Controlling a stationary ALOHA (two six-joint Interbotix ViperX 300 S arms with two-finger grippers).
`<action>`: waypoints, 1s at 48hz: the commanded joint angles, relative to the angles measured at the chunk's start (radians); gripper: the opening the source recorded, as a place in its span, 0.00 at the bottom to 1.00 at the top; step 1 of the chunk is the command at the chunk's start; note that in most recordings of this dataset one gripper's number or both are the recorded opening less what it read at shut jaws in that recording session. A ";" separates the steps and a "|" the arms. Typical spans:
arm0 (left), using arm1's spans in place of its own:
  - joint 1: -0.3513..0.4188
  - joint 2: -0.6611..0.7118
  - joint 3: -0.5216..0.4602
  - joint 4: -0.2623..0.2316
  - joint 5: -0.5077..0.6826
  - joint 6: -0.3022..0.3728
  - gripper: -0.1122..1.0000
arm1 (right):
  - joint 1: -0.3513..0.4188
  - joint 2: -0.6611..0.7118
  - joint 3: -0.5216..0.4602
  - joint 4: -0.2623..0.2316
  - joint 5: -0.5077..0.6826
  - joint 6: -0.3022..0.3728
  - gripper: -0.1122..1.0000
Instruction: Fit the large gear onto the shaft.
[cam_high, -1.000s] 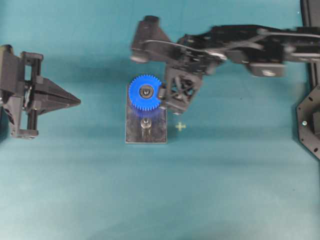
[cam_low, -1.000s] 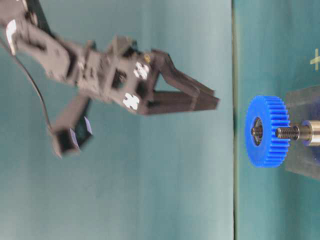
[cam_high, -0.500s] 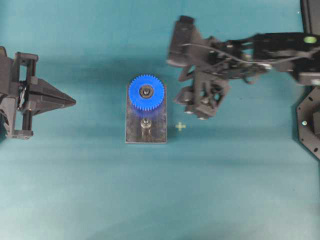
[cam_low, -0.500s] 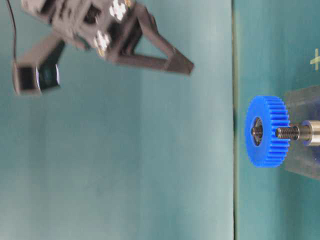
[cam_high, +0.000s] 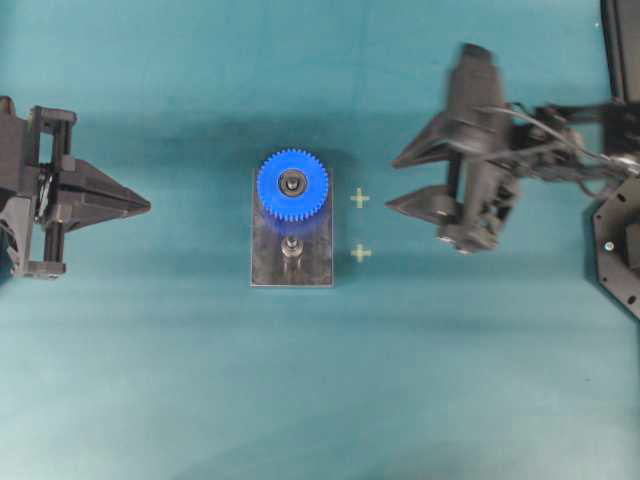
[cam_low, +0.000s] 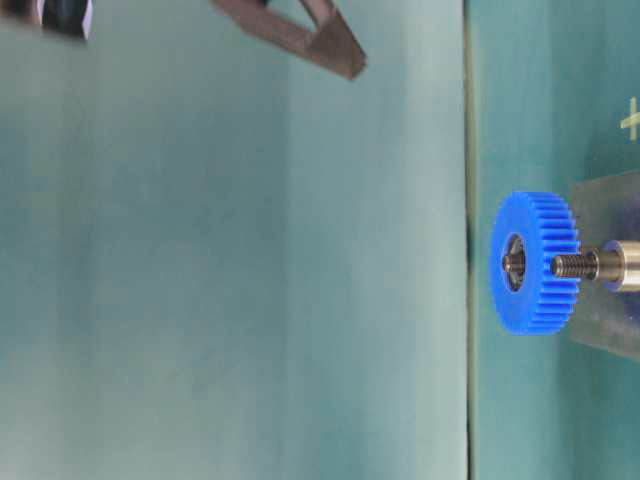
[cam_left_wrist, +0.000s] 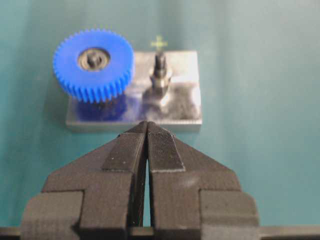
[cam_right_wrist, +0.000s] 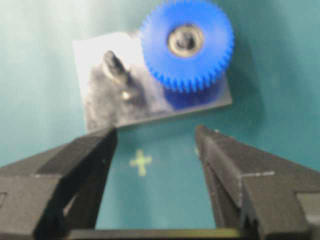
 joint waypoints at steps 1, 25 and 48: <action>-0.002 -0.002 -0.009 0.002 -0.009 -0.002 0.10 | 0.014 -0.061 0.067 -0.002 -0.124 -0.018 0.73; -0.002 -0.011 0.020 0.002 -0.026 -0.032 0.10 | 0.041 -0.245 0.293 0.000 -0.259 -0.017 0.73; -0.002 -0.029 0.095 0.002 -0.094 -0.049 0.10 | 0.041 -0.463 0.459 0.005 -0.259 0.043 0.73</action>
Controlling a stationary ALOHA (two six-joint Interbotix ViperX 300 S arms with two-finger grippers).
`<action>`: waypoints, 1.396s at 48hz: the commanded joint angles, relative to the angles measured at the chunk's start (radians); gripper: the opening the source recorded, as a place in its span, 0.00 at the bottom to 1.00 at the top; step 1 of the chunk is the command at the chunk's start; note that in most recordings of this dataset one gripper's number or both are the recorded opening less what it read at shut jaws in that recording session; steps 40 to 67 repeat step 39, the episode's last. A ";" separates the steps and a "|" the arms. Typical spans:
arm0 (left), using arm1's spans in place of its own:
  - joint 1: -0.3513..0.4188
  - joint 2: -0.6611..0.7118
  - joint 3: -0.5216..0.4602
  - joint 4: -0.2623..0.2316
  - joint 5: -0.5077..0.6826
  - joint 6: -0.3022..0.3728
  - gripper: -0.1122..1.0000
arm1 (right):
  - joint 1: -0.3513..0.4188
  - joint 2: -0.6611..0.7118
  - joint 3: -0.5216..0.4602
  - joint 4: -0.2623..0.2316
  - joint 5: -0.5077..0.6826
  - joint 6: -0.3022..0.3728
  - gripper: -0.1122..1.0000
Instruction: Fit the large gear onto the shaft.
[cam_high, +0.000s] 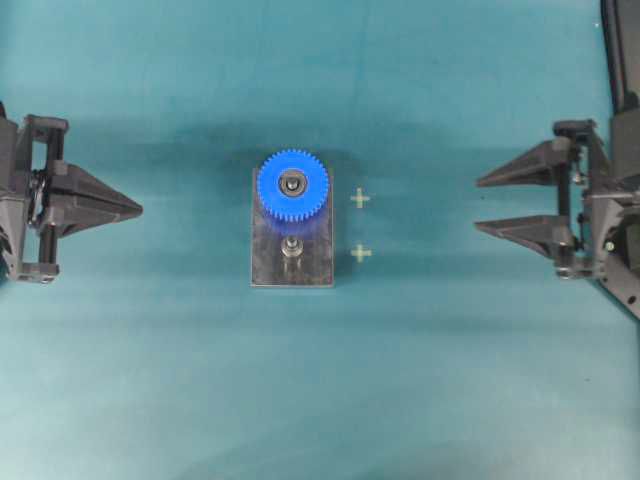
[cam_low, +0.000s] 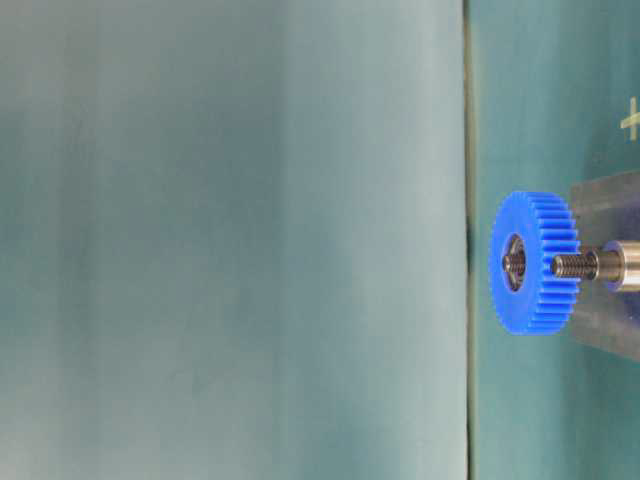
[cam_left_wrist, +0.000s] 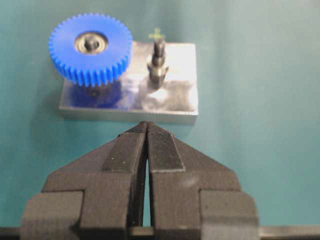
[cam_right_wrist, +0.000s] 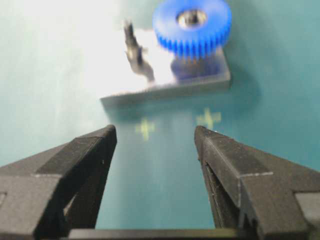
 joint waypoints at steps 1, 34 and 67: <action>-0.002 -0.005 0.006 0.002 -0.014 0.003 0.10 | 0.003 -0.035 0.012 0.002 -0.009 0.032 0.73; 0.005 -0.291 0.218 0.002 -0.046 0.015 0.10 | 0.005 -0.229 0.137 -0.005 0.069 0.089 0.73; 0.003 -0.321 0.253 0.002 -0.048 0.015 0.10 | 0.005 -0.239 0.172 -0.005 0.063 0.091 0.73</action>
